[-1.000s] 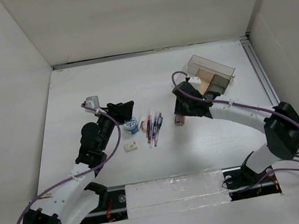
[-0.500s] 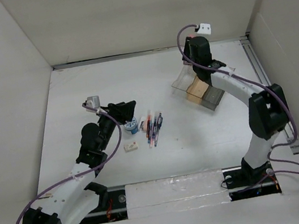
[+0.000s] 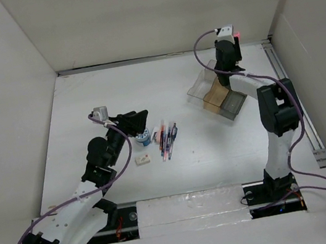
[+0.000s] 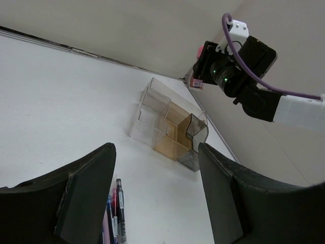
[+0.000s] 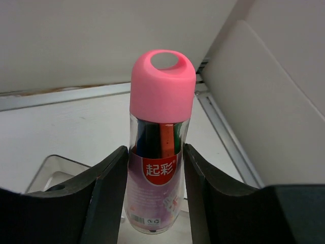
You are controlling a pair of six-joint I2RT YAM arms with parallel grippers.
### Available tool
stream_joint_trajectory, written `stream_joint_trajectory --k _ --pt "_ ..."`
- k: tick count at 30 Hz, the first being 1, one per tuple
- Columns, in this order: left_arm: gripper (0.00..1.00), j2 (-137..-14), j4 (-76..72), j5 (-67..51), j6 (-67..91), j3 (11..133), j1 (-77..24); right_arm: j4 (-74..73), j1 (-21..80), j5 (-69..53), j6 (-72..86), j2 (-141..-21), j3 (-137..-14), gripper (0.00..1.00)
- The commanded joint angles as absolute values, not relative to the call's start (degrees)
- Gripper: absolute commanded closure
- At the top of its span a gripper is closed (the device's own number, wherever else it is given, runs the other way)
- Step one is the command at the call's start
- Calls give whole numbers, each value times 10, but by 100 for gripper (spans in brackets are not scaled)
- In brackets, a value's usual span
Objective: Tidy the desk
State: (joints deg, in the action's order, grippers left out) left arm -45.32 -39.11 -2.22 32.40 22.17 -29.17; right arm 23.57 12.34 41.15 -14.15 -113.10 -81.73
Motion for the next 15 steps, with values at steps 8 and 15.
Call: stream_joint_trajectory --k 8,15 --pt "38 -461 -413 -20 316 228 -293 409 124 476 -233 -1138 -756 77" --pt "38 -459 -416 -21 315 227 -293 436 124 492 -217 -1136 -703 77"
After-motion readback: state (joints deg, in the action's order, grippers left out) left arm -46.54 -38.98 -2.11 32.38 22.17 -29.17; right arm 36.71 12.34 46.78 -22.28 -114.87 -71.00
